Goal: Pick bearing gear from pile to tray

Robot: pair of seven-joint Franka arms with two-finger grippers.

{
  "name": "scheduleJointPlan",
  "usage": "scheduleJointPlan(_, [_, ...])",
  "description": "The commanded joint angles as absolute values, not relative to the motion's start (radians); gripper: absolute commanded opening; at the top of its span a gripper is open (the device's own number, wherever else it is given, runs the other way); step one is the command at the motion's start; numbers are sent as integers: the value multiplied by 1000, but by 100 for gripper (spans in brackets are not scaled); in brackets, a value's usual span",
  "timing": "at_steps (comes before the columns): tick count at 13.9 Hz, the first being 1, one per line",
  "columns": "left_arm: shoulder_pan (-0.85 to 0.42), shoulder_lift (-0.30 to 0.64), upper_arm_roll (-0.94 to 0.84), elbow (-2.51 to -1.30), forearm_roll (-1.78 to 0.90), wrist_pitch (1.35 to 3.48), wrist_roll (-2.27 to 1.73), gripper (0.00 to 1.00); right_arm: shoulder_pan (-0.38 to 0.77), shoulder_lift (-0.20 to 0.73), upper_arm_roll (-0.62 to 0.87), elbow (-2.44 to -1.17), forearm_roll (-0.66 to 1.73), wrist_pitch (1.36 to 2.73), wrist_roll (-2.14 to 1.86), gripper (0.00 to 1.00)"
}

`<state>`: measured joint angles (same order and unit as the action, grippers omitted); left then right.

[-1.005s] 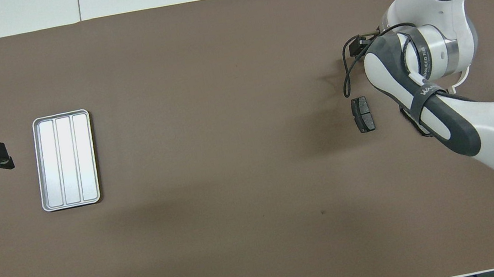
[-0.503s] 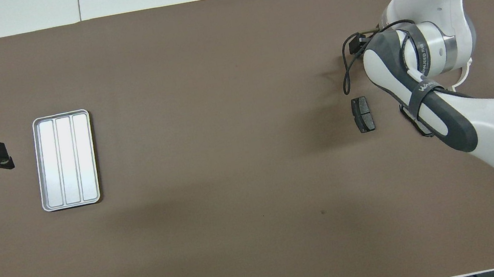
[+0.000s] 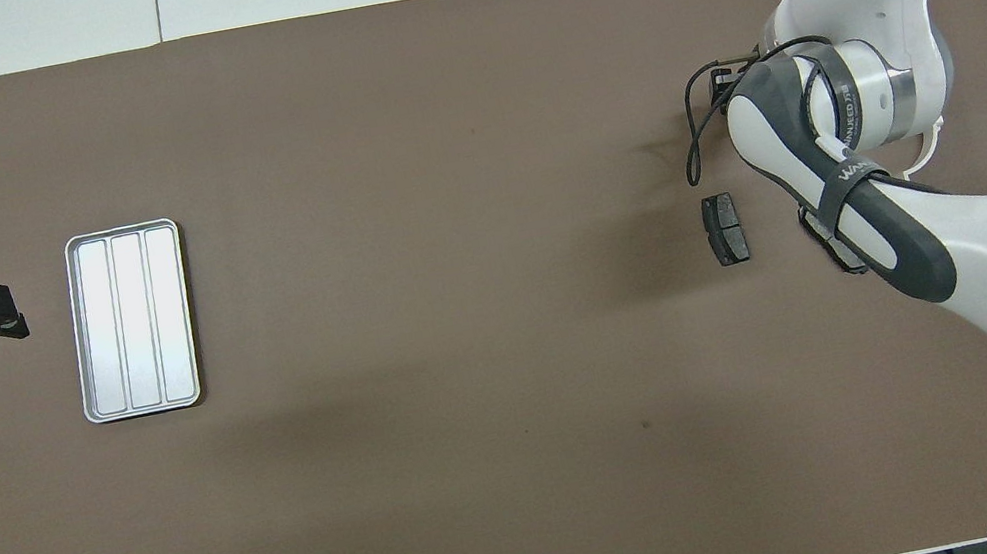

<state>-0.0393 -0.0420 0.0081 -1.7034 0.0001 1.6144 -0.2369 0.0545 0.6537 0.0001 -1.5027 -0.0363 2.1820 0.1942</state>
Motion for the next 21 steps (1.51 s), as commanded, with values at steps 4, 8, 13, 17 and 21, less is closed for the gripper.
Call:
scheduleJointPlan(4, [-32, -60, 3, -1712, -15, 1609, -232, 100, 29, 673, 8, -1480, -49, 2181, 215, 0])
scheduleJointPlan(8, [-32, -60, 3, -1712, -15, 1611, -232, 100, 38, 669, 6, -1480, -54, 2160, 213, 0])
scheduleJointPlan(13, [-32, -60, 3, -1712, -15, 1611, -232, 100, 64, 579, 12, -1376, -48, 1886, 213, 0])
scheduleJointPlan(17, [-32, -60, 3, -1712, -15, 1611, -232, 100, 161, 497, 17, -1237, -14, 1594, 354, 0])
scheduleJointPlan(21, [-32, -60, 3, -1712, -15, 1609, -232, 100, 300, 476, 26, -1180, 52, 1520, 659, 0])
